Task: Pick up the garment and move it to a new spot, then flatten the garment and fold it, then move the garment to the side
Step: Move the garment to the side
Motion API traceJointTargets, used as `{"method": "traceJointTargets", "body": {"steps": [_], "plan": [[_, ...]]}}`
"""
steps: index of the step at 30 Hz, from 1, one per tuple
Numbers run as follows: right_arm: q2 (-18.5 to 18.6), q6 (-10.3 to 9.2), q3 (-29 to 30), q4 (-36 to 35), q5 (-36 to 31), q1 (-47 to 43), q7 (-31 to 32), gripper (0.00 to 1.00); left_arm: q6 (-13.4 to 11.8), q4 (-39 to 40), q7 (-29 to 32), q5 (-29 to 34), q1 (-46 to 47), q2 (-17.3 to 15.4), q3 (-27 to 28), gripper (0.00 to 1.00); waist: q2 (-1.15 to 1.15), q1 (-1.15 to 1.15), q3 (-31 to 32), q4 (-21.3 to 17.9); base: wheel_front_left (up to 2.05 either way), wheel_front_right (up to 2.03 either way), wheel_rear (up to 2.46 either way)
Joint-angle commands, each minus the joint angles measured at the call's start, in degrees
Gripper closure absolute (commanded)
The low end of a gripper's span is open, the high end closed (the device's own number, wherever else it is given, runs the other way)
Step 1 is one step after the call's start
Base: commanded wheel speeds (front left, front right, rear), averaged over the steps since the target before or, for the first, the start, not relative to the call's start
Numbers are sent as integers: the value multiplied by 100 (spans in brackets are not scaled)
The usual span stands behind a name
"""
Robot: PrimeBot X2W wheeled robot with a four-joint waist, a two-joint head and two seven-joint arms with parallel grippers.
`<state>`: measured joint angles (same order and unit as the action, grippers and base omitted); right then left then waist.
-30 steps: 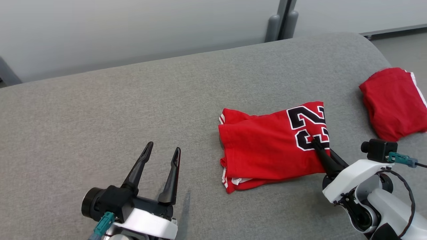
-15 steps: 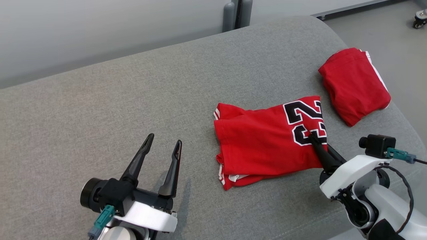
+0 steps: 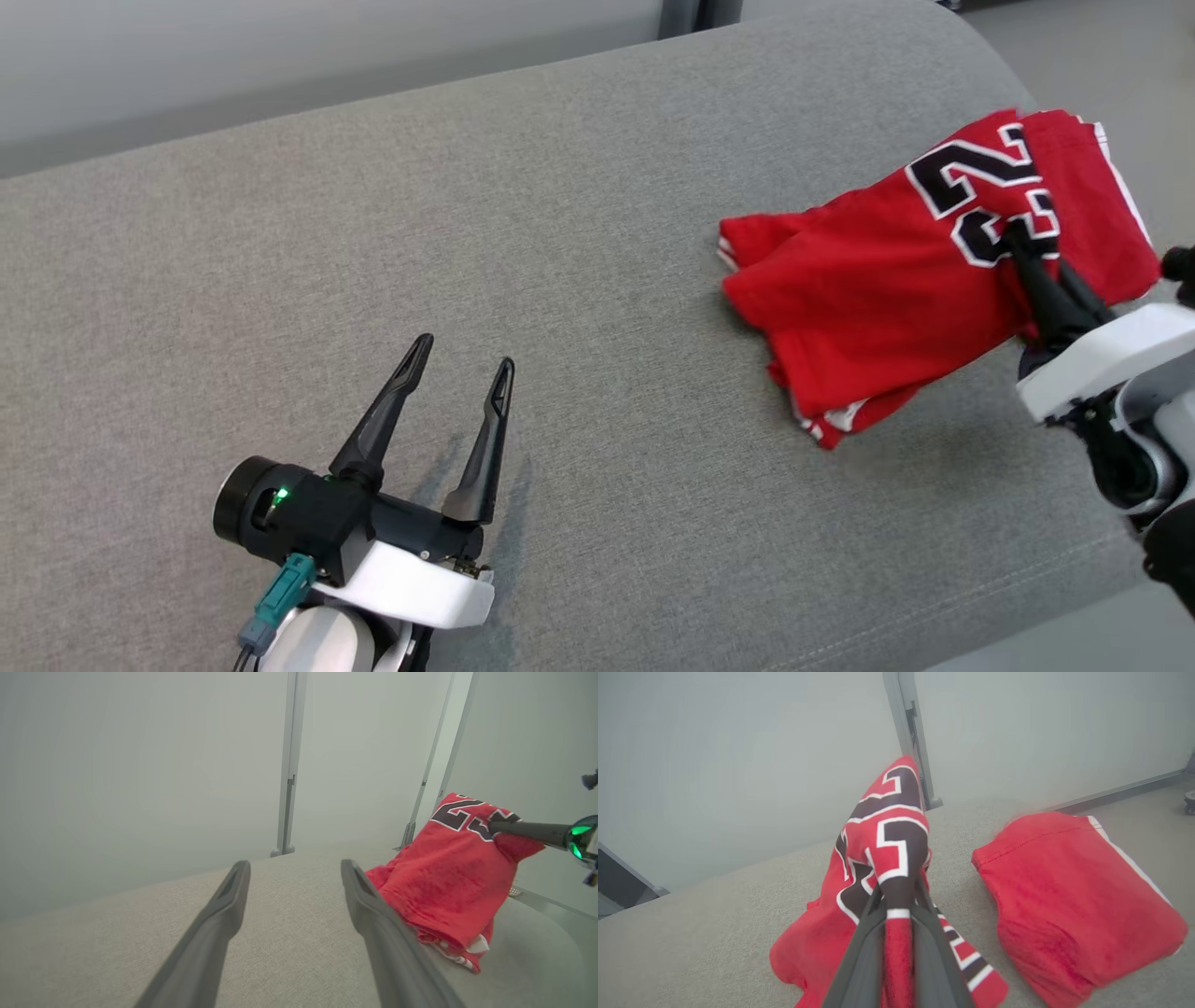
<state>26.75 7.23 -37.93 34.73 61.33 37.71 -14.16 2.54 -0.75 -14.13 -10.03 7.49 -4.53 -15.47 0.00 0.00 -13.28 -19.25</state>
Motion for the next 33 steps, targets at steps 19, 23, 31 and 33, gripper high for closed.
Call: {"method": "traceJointTargets", "body": {"steps": [19, 23, 31, 33], "plan": [[1444, 25, 925, 375, -359, 727, 36, 100, 53, 766, 346, 170, 556, -221, 10, 0, 0, 0, -888, 520, 0, 0, 0], [1355, 25, 889, 961, -453, 972, 235, 100, 67, 871, 427, 195, 647, -276, -33, 0, 0, 0, -1073, 565, 0, 0, 0], [1023, 25, 934, 2586, -1078, 1638, 134, 62, 75, 991, 514, 196, 752, -325, -87, 0, 0, 0, -1250, 653, 0, 0, 0], [944, 25, 954, 2949, -1270, 1801, 55, 0, 71, 1004, 522, 190, 764, -333, -95, 0, 0, 0, -1270, 678, 0, 0, 0]]}}
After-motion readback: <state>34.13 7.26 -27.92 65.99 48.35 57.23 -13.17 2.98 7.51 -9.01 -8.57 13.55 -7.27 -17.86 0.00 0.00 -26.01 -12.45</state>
